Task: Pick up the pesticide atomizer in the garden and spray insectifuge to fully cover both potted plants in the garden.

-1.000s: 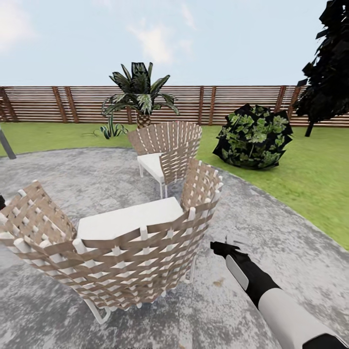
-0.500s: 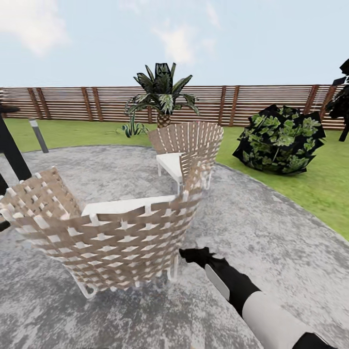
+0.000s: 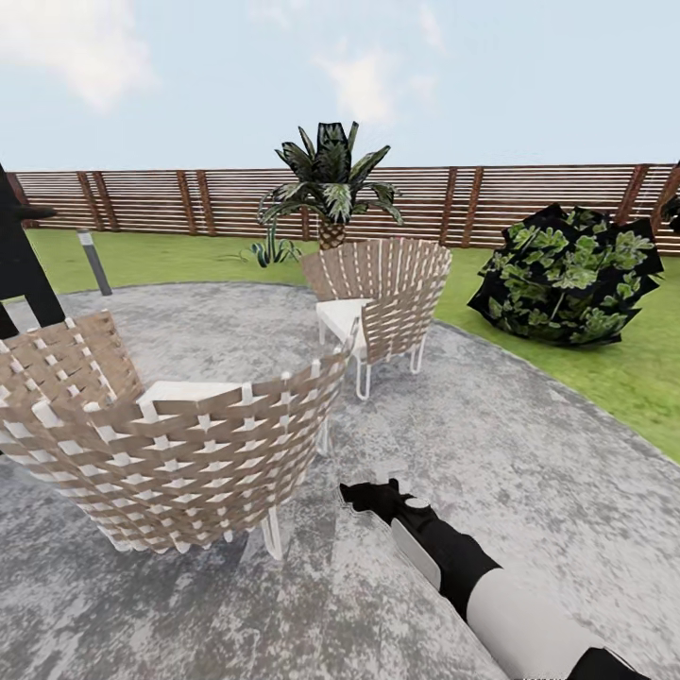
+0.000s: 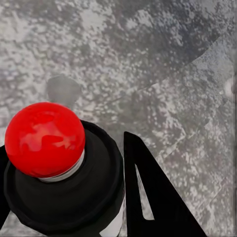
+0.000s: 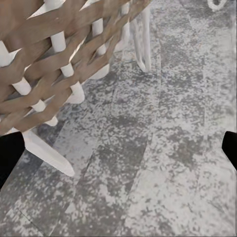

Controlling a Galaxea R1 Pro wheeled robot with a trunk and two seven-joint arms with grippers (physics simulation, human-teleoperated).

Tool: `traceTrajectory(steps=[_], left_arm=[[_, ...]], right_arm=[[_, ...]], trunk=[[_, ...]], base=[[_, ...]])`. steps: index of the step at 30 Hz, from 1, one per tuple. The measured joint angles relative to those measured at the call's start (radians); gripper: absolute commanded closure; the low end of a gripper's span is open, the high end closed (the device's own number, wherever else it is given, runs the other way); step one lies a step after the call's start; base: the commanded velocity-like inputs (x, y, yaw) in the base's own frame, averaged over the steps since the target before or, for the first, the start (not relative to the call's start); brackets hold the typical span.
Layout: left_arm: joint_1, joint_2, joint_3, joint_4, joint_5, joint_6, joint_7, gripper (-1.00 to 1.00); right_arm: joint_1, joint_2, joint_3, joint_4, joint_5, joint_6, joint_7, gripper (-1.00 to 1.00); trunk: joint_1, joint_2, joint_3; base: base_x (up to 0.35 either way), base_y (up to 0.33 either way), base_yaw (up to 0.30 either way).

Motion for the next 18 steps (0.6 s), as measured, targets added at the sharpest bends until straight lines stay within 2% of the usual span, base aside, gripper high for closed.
traceTrajectory(steps=[1,5,18], left_arm=[[0.000,0.000,0.000,0.000,0.000,0.000,-0.001,1.00],[0.000,-0.001,0.000,0.000,0.000,0.000,-0.001,1.00],[0.000,-0.002,0.002,0.000,0.001,-0.001,-0.010,1.00]], right_arm=[[0.000,0.000,-0.021,0.001,0.000,0.001,-0.001,-1.00],[0.000,0.000,-0.045,0.010,0.000,0.004,-0.005,-1.00],[0.000,0.000,-0.045,0.012,-0.001,0.004,-0.006,-1.00]], trunk=[[0.000,0.000,0.000],[0.000,0.000,0.001],[0.000,0.000,0.001]], base=[[0.306,-0.076,0.172],[0.310,-0.038,0.242],[0.313,0.106,0.263]])
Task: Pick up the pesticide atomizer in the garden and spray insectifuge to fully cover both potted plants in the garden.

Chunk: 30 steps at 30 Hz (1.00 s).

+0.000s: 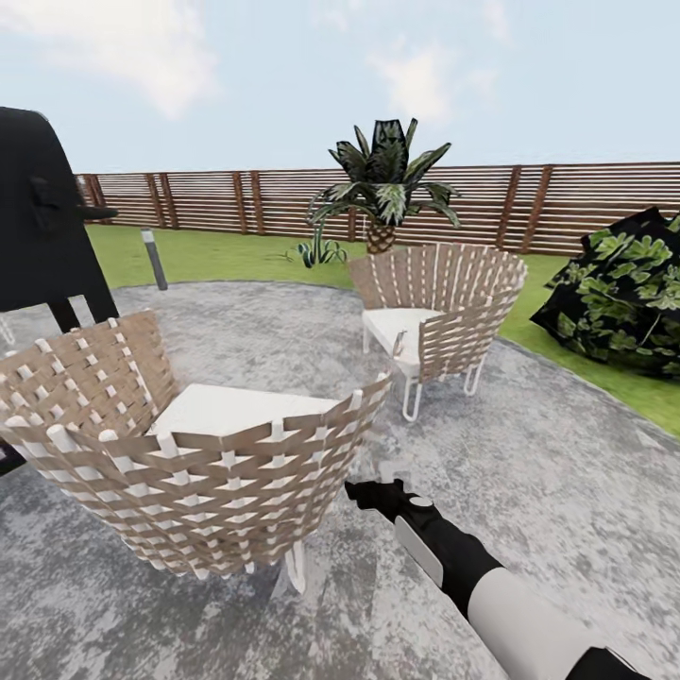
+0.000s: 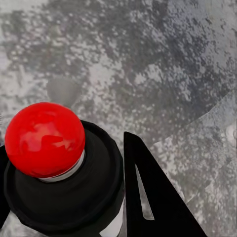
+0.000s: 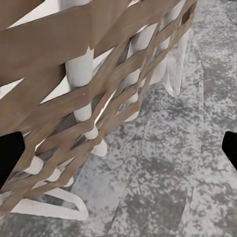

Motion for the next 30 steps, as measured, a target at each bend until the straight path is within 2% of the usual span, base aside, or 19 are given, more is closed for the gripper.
traceTrajectory(steps=[6,11,13,16,17,18,19,20,21,22,23,24,27,28,29,30], left_arm=[[0.000,0.000,-0.001,0.000,-0.001,-0.001,0.001,1.00],[0.000,-0.001,-0.002,-0.002,-0.005,0.000,0.002,1.00],[0.000,-0.002,-0.005,-0.005,-0.008,0.001,0.003,1.00],[0.000,-0.003,-0.008,-0.005,-0.009,0.002,0.005,1.00],[0.000,-0.004,-0.009,-0.004,-0.009,0.002,0.005,1.00],[-0.001,-0.008,-0.086,-0.004,-0.014,0.002,0.009,1.00],[-0.001,-0.009,-0.112,-0.006,-0.011,0.002,0.011,1.00],[-0.001,-0.009,-0.127,-0.006,-0.012,0.003,0.012,1.00],[-0.001,-0.009,-0.149,-0.006,-0.013,0.003,0.013,1.00],[-0.001,-0.012,-0.158,-0.008,-0.014,0.004,0.013,1.00],[-0.001,-0.022,-0.193,-0.012,-0.017,0.003,0.022,1.00],[-0.002,-0.023,-0.211,-0.013,-0.016,0.003,0.034,1.00],[-0.008,-0.026,-0.240,-0.017,-0.018,0.004,0.069,1.00],[-0.015,-0.055,-0.246,-0.055,-0.100,0.003,0.080,1.00],[-0.016,-0.068,-0.245,-0.093,-0.153,0.006,0.084,1.00],[-0.017,-0.106,-0.247,-0.194,-0.251,0.028,0.090,1.00]], right_arm=[[0.000,-0.001,0.000,-0.002,0.005,-0.002,0.000,-1.00],[0.001,-0.007,-0.002,-0.003,0.007,-0.003,-0.002,-1.00],[0.003,-0.065,0.000,-0.013,0.003,-0.004,0.010,-1.00],[0.005,-0.120,-0.015,-0.017,0.001,0.009,0.002,-1.00],[0.006,-0.149,-0.030,-0.026,0.001,0.021,0.001,-1.00],[0.127,-0.251,-0.051,-0.261,0.000,0.144,-0.053,-1.00],[0.256,-0.412,-0.055,-0.443,0.002,0.189,-0.110,-1.00],[0.271,-0.452,-0.060,-0.534,0.003,0.209,-0.152,-1.00],[0.308,-0.448,-0.078,-0.653,-0.001,0.236,-0.240,-1.00],[0.322,-0.452,-0.086,-0.699,-0.001,0.250,-0.272,-1.00],[0.329,-0.457,-0.109,-0.746,0.000,0.307,-0.289,-1.00],[0.330,-0.458,-0.131,-0.758,0.001,0.345,-0.291,-1.00],[0.331,-0.458,-0.192,-0.775,0.000,0.442,-0.289,-1.00],[0.331,-0.461,-0.207,-0.786,0.001,0.462,-0.287,-1.00],[0.331,-0.464,-0.209,-0.788,0.000,0.464,-0.286,-1.00],[0.331,-0.482,-0.215,-0.790,0.001,0.466,-0.264,-1.00]], trunk=[[0.000,0.000,0.000],[0.000,0.000,0.000],[0.000,0.000,0.000],[0.000,0.000,0.000],[0.000,0.000,0.000],[0.000,0.000,0.000],[0.000,0.000,0.000],[0.000,0.000,0.000],[0.000,0.000,0.000],[0.000,0.000,0.000],[0.000,0.000,0.000],[0.000,0.000,0.000],[0.000,0.000,0.000],[0.000,0.000,0.000],[0.000,0.000,0.000],[0.000,0.000,0.000]], base=[[0.094,0.039,0.080],[-0.097,-0.082,0.002],[-0.256,-0.191,0.000],[-0.276,-0.188,-0.033],[-0.288,-0.174,-0.293],[-0.288,-0.174,-0.296],[-0.288,-0.175,-0.297],[-0.288,-0.185,-0.298],[-0.288,-0.190,-0.298],[-0.288,-0.194,-0.298],[-0.288,-0.194,-0.298],[-0.288,-0.195,-0.298],[-0.273,-0.184,-0.299],[-0.129,-0.086,-0.299],[-0.027,-0.018,-0.299],[-0.011,-0.007,-0.299]])
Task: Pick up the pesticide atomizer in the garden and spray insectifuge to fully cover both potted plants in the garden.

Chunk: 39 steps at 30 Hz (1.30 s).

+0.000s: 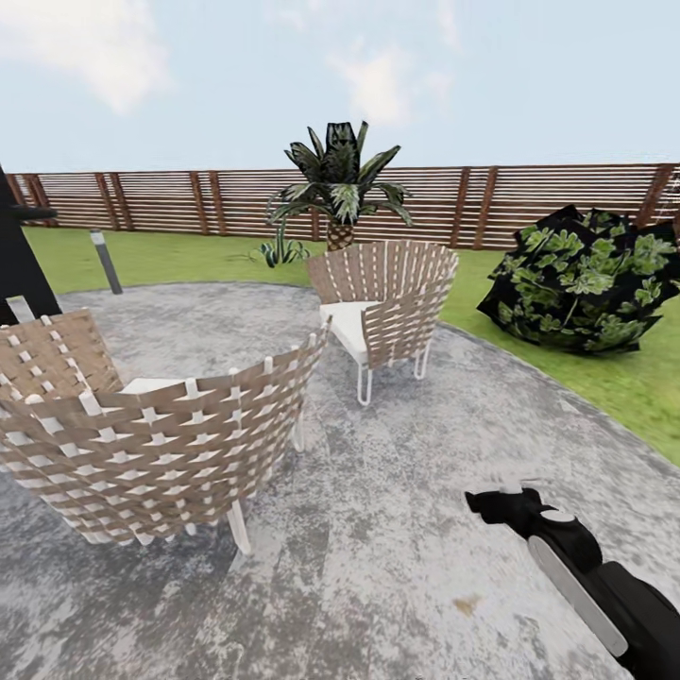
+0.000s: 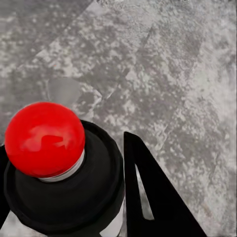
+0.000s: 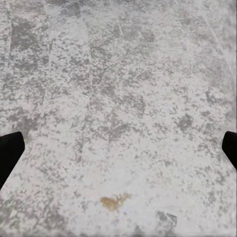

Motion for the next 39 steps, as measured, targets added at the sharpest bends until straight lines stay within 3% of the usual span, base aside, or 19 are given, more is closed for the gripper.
traceTrajectory(steps=[2,5,9,12,15,16,18,19,21,23,24,27,28,29,30,32,35,37,39], left_arm=[[-0.006,-0.042,-0.034,-0.130,-0.081,0.081,0.003,1.00],[-0.029,-0.070,-0.175,-0.304,-0.138,0.271,0.048,1.00],[-0.111,-0.104,-0.328,-0.381,-0.148,0.403,0.187,1.00],[-0.176,-0.122,-0.420,-0.378,-0.148,0.439,0.210,1.00],[-0.217,-0.152,-0.543,-0.389,-0.149,0.493,0.230,1.00],[-0.240,-0.157,-0.633,-0.412,-0.148,0.503,0.319,1.00],[-0.250,-0.157,-0.716,-0.415,-0.144,0.519,0.413,1.00],[-0.252,-0.154,-0.734,-0.415,-0.143,0.522,0.434,1.00],[-0.253,-0.149,-0.746,-0.415,-0.143,0.521,0.446,1.00],[-0.253,-0.144,-0.737,-0.408,-0.076,0.506,0.315,1.00],[-0.253,-0.141,-0.731,-0.398,-0.061,0.504,0.258,1.00],[-0.269,-0.136,-0.725,-0.378,-0.049,0.501,0.190,1.00],[-0.305,-0.135,-0.724,-0.358,-0.041,0.503,0.163,1.00],[-0.343,-0.137,-0.724,-0.316,-0.035,0.507,0.098,1.00],[-0.388,-0.137,-0.715,-0.228,-0.036,0.505,-0.016,1.00],[-0.432,-0.144,-0.664,-0.196,-0.032,0.509,-0.039,1.00],[-0.521,-0.161,-0.649,-0.076,-0.033,0.511,-0.049,1.00],[-0.545,-0.162,-0.646,-0.050,-0.030,0.511,-0.061,1.00],[-0.572,-0.166,-0.647,-0.036,-0.022,0.512,-0.118,1.00]], right_arm=[[0.000,-0.012,-0.021,-0.001,0.000,0.003,0.033,-1.00],[0.000,-0.017,-0.076,-0.002,0.000,0.025,0.053,-1.00],[0.000,-0.018,-0.202,-0.002,0.001,0.078,0.130,-1.00],[0.000,-0.020,-0.288,-0.001,0.002,0.111,0.174,-1.00],[0.000,-0.015,-0.312,0.006,0.009,0.122,0.179,-1.00],[0.001,-0.014,-0.314,0.010,0.013,0.122,0.180,-1.00],[0.006,-0.014,-0.315,0.010,0.014,0.114,0.181,-1.00],[0.008,-0.012,-0.315,0.008,0.014,0.108,0.181,-1.00],[0.009,-0.007,-0.311,0.004,0.012,0.109,0.182,-1.00],[0.010,-0.012,-0.313,0.000,0.013,0.108,0.202,-1.00],[0.011,-0.014,-0.314,0.000,0.013,0.110,0.231,-1.00],[0.017,-0.030,-0.317,0.000,0.014,0.136,0.361,-1.00],[0.021,-0.040,-0.319,0.000,0.014,0.143,0.422,-1.00],[0.023,-0.045,-0.321,0.000,0.015,0.143,0.450,-1.00],[0.031,-0.062,-0.316,-0.001,0.019,0.103,0.472,-1.00],[0.063,-0.106,-0.308,-0.001,0.021,0.029,0.560,-1.00],[0.082,-0.170,-0.306,0.000,0.023,-0.013,0.760,-1.00],[0.087,-0.176,-0.302,0.000,0.037,-0.048,0.793,-1.00],[0.089,-0.178,-0.269,0.000,0.085,-0.073,0.805,-1.00]], trunk=[[0.000,0.000,0.000],[0.000,0.000,0.000],[0.000,0.000,0.000],[0.000,0.000,0.000],[0.000,0.000,0.000],[0.000,0.000,0.000],[0.000,0.000,0.000],[0.000,0.000,0.000],[0.000,0.000,0.000],[0.000,0.000,0.000],[0.000,0.000,0.000],[0.000,0.000,0.000],[0.000,0.000,0.000],[0.000,0.000,0.000],[0.000,0.000,0.000],[0.000,0.000,0.000],[0.000,0.000,0.000],[0.000,0.000,0.000],[0.000,0.000,0.000]], base=[[-0.005,-0.004,-0.299],[-0.001,-0.001,-0.299],[0.000,0.000,-0.299],[0.000,0.000,-0.219],[0.000,0.000,-0.034],[0.000,0.000,-0.005],[0.000,0.000,-0.001],[0.000,0.000,-0.035],[0.000,0.000,-0.258],[0.000,0.000,-0.296],[0.000,0.000,-0.297],[0.000,0.000,-0.298],[0.000,0.000,-0.298],[0.000,0.000,-0.298],[0.000,0.000,-0.298],[0.000,0.000,-0.298],[0.000,0.000,-0.298],[0.000,0.000,-0.298],[0.000,0.000,-0.298]])
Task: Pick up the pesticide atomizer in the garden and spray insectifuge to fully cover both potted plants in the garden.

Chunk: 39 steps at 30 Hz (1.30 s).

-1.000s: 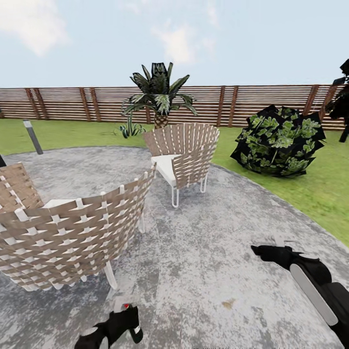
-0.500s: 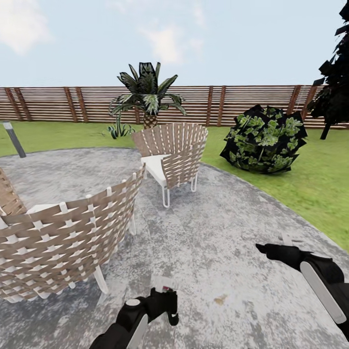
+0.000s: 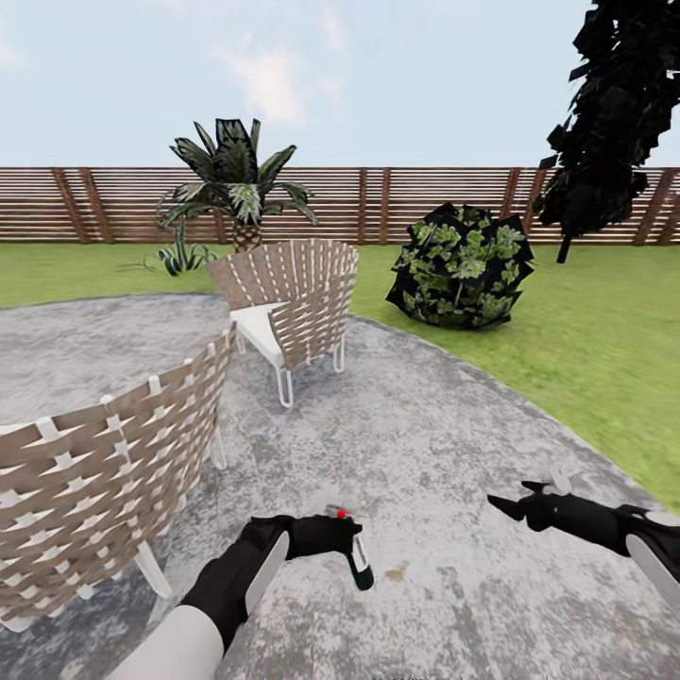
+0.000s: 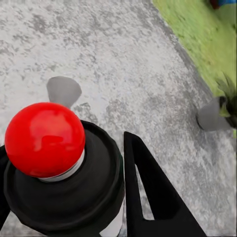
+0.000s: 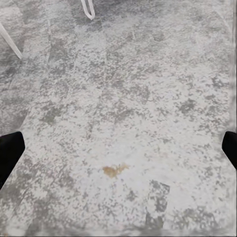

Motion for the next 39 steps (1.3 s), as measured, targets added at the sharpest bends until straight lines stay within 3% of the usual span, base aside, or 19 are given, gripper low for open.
traceTrajectory(steps=[2,4,5,7,9,10,13,16,23,29,39], left_arm=[[-0.008,0.003,-0.001,0.009,0.001,0.000,-0.079,1.00],[-0.011,0.010,-0.018,0.009,-0.008,-0.008,-0.202,1.00],[-0.011,0.012,-0.042,0.009,-0.021,-0.015,-0.234,1.00],[-0.011,0.015,-0.141,0.011,-0.086,-0.061,-0.280,1.00],[-0.011,0.015,-0.194,0.018,-0.123,-0.094,-0.274,1.00],[-0.012,0.017,-0.167,0.032,-0.130,-0.111,-0.203,1.00],[-0.010,0.019,-0.128,0.024,-0.127,-0.117,-0.193,1.00],[-0.010,0.020,-0.124,0.021,-0.129,-0.117,-0.194,1.00],[-0.008,0.020,-0.159,0.010,-0.135,-0.149,-0.194,1.00],[-0.006,0.034,-0.162,0.012,-0.137,-0.248,-0.195,1.00],[-0.004,0.033,-0.167,0.028,-0.141,-0.261,-0.199,1.00]], right_arm=[[0.000,0.000,0.021,0.000,0.029,-0.008,0.003,-1.00],[0.000,-0.004,0.026,0.000,0.041,0.000,0.005,-1.00],[0.001,-0.006,0.025,0.000,0.042,0.009,0.005,-1.00],[0.001,-0.009,0.021,0.000,0.044,0.038,0.005,-1.00],[0.001,-0.011,0.018,0.000,0.045,0.050,0.004,-1.00],[0.001,-0.012,0.016,0.000,0.046,0.046,0.001,-1.00],[0.001,-0.007,0.017,0.000,0.046,0.044,0.000,-1.00],[0.001,-0.003,0.021,0.000,0.047,0.043,-0.001,-1.00],[0.001,-0.002,0.021,0.000,0.047,0.031,-0.001,-1.00],[0.001,-0.001,0.022,0.000,0.047,0.030,-0.008,-1.00],[0.001,0.007,0.022,0.010,0.045,-0.006,-0.016,-1.00]], trunk=[[0.000,0.000,0.000],[0.000,0.000,0.000],[0.000,0.000,0.000],[0.000,0.000,0.000],[0.000,0.000,0.000],[0.000,0.000,0.000],[0.000,0.000,0.000],[0.000,0.000,0.000],[0.000,0.000,0.000],[0.000,0.000,0.000],[0.000,0.000,0.000]], base=[[0.000,0.000,-0.298],[0.000,0.000,-0.294],[0.000,0.000,-0.291],[0.000,0.000,-0.289],[0.000,0.000,-0.290],[0.000,0.000,-0.292],[0.000,0.000,-0.293],[0.000,0.000,-0.293],[0.000,0.000,-0.293],[0.000,0.000,-0.293],[0.022,0.179,-0.121]])
